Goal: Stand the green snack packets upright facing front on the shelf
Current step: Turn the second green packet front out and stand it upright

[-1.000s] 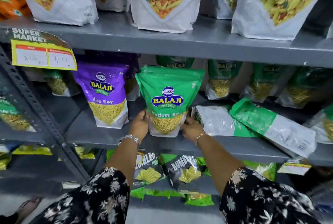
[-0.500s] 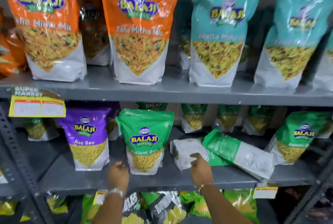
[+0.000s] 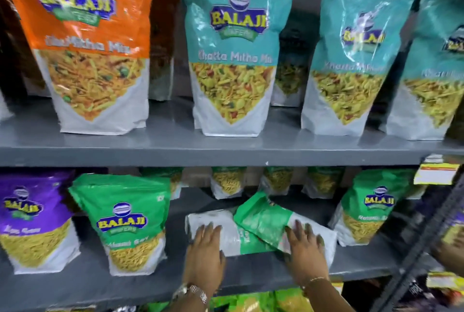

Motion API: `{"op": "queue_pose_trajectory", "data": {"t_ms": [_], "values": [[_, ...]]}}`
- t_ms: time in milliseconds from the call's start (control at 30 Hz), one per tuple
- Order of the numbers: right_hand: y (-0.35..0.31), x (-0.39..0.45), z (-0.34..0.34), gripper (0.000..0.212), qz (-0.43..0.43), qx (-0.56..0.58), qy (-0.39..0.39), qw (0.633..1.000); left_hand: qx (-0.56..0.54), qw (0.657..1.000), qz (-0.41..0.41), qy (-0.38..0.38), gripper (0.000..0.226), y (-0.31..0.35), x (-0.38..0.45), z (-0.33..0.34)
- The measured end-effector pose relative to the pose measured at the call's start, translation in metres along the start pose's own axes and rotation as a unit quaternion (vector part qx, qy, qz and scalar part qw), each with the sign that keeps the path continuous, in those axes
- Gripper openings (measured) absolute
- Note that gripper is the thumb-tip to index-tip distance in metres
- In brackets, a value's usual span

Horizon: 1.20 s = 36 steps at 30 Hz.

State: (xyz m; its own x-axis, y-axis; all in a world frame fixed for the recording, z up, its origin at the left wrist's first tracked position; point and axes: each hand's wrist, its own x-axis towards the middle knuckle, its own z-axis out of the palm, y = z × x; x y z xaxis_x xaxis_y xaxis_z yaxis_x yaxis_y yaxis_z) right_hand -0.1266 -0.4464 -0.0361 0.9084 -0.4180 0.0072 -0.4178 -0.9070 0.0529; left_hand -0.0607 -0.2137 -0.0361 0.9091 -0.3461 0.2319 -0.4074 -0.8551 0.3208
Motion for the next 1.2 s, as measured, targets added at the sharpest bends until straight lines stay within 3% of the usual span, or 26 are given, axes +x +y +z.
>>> {"op": "queue_pose_trajectory", "data": {"t_ms": [67,133,267,433,600,700,767,800,867,933,1000,1100,1200], "values": [[0.015,0.007,0.000,0.074,-0.029,-0.022,0.018,0.999,0.010,0.999,-0.029,-0.043,0.072,-0.002,0.018,0.007],[0.026,0.015,0.005,0.064,-0.031,-0.038,0.059,0.997,0.007,0.996,-0.042,-0.079,0.076,-0.008,0.030,0.013],[0.036,0.033,0.009,0.055,0.002,-0.013,0.100,0.995,0.022,0.994,-0.049,-0.092,0.080,-0.014,0.039,0.023],[0.027,0.064,0.013,0.055,0.092,-0.017,0.062,0.994,0.067,0.993,-0.044,-0.082,0.092,-0.016,0.029,0.038],[0.009,0.085,-0.003,0.052,0.178,0.010,0.011,0.984,0.127,0.987,-0.040,-0.093,0.089,-0.010,0.022,0.040],[-0.012,0.071,-0.010,0.058,0.116,0.087,0.091,0.985,0.131,0.982,-0.089,-0.098,0.091,0.013,0.015,0.033],[-0.030,0.043,0.000,0.068,0.113,0.270,0.155,0.944,0.130,0.981,-0.127,-0.072,0.085,0.029,0.011,0.025],[-0.040,0.026,0.010,0.069,0.150,0.392,0.156,0.894,0.132,0.979,-0.148,-0.038,0.078,0.034,0.012,0.017],[-0.054,-0.006,0.020,0.067,0.247,0.580,0.074,0.773,0.127,0.974,-0.184,0.034,0.062,0.031,0.022,0.002],[-0.064,-0.015,0.027,0.058,0.259,0.691,-0.019,0.675,0.076,0.975,-0.208,0.034,0.046,0.016,0.041,-0.006],[-0.071,-0.008,0.022,0.033,0.258,0.718,-0.100,0.638,-0.002,0.974,-0.225,-0.022,0.037,-0.002,0.060,-0.010],[-0.081,0.014,0.017,0.027,0.266,0.733,-0.193,0.596,-0.118,0.947,-0.265,-0.139,0.040,-0.019,0.074,-0.004],[-0.088,0.022,0.013,0.013,0.244,0.754,-0.277,0.544,-0.190,0.924,-0.299,-0.143,0.035,-0.022,0.076,0.002]]}}
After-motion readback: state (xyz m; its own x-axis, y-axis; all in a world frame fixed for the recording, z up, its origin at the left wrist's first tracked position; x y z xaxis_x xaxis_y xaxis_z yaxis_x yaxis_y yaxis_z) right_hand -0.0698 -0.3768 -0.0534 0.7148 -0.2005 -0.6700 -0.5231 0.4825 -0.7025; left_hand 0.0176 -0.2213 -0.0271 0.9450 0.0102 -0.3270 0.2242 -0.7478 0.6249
